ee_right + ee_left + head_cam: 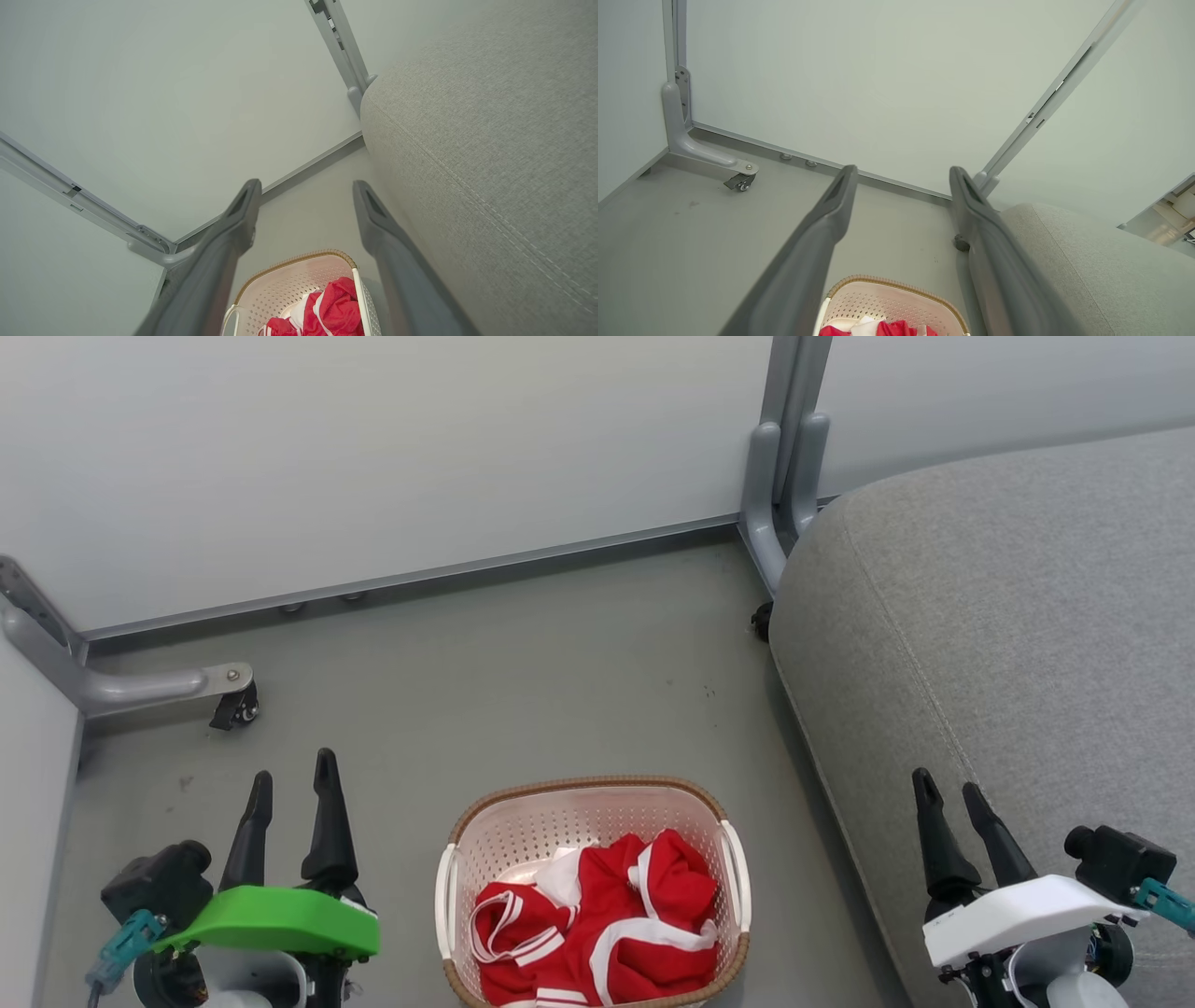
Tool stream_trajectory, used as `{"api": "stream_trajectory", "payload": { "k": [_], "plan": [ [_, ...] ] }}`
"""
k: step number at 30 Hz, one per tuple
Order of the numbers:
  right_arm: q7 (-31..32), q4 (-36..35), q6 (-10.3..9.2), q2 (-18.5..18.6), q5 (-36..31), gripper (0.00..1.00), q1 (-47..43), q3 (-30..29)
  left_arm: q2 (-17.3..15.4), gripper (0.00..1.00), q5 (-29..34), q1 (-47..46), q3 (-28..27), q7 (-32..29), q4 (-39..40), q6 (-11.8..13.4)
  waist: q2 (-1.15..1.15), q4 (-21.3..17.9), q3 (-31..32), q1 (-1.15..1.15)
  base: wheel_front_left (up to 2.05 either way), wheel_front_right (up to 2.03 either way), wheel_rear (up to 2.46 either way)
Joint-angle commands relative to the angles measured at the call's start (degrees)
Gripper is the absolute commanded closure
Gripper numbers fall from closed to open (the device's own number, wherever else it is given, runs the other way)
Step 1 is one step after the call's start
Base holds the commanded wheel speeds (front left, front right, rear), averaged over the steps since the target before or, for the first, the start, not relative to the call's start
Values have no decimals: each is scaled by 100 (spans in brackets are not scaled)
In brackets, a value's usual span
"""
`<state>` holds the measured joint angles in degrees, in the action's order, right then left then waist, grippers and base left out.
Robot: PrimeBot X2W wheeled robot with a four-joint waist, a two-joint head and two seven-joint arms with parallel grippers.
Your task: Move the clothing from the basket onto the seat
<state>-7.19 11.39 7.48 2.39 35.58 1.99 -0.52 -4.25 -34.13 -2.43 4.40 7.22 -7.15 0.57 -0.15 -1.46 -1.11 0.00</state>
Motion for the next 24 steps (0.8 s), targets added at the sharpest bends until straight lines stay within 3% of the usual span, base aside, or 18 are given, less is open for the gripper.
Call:
{"api": "stream_trajectory", "payload": {
  "k": [1,10,24],
  "plan": [
    [-68,-69,1,42,-183,0,25,-5,-12,0,214,-3,26,66,89,-7,7,-2,-6,0,0,0,0],
    [-203,-83,1,46,-721,0,-18,21,-2,0,793,39,112,199,154,-26,9,-12,-19,0,0,0,0],
    [-398,-115,2,51,-1544,0,-97,161,24,0,1474,150,96,396,-72,-463,10,-13,-19,0,0,0,0]
  ]
}}
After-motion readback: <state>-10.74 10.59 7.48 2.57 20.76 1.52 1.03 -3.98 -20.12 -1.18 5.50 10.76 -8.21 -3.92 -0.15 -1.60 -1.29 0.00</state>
